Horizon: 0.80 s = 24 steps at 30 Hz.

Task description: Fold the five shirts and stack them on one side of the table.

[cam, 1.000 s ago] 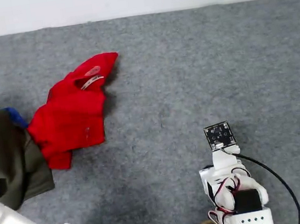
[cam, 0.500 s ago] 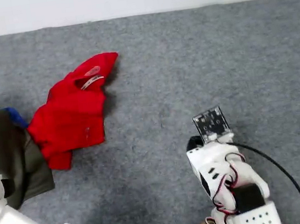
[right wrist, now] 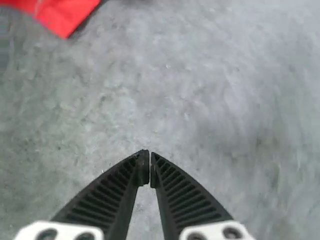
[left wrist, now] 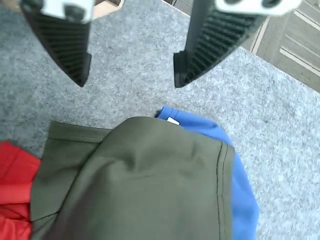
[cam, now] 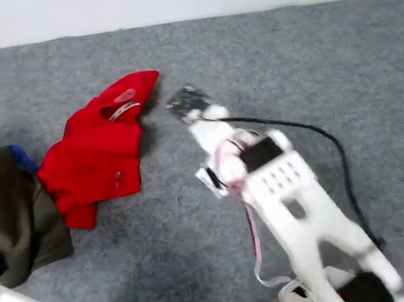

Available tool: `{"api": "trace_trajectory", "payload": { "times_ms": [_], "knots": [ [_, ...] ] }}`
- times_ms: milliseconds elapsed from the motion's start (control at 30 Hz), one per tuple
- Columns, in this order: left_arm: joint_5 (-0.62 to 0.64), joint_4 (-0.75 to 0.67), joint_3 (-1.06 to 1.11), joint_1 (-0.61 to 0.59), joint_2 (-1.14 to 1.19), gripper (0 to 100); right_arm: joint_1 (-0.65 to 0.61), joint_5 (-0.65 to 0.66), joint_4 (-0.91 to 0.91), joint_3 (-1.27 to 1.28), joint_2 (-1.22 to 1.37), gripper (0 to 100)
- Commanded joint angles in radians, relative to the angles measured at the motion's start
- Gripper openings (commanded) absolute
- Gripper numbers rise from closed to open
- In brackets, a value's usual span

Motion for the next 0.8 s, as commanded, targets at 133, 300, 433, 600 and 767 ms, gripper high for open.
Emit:
{"api": "trace_trajectory", "payload": {
  "times_ms": [133,300,433,600,767],
  "knots": [
    [0.009,0.009,-0.008,-0.017,-0.025,27,-0.120,0.061,0.013,-0.331,0.303,1.1],
    [0.009,0.011,-0.007,-0.023,-0.025,27,-0.196,0.061,0.015,-0.502,0.504,15.8],
    [0.009,0.011,-0.007,-0.023,-0.025,27,-0.243,0.061,0.012,-0.644,0.651,24.0],
    [0.009,0.011,-0.007,-0.023,-0.025,27,-0.291,0.063,0.019,-0.819,0.839,23.6],
    [0.009,0.011,-0.007,-0.023,-0.025,27,-0.320,0.063,0.021,-0.961,0.998,23.6]
  ]
}}
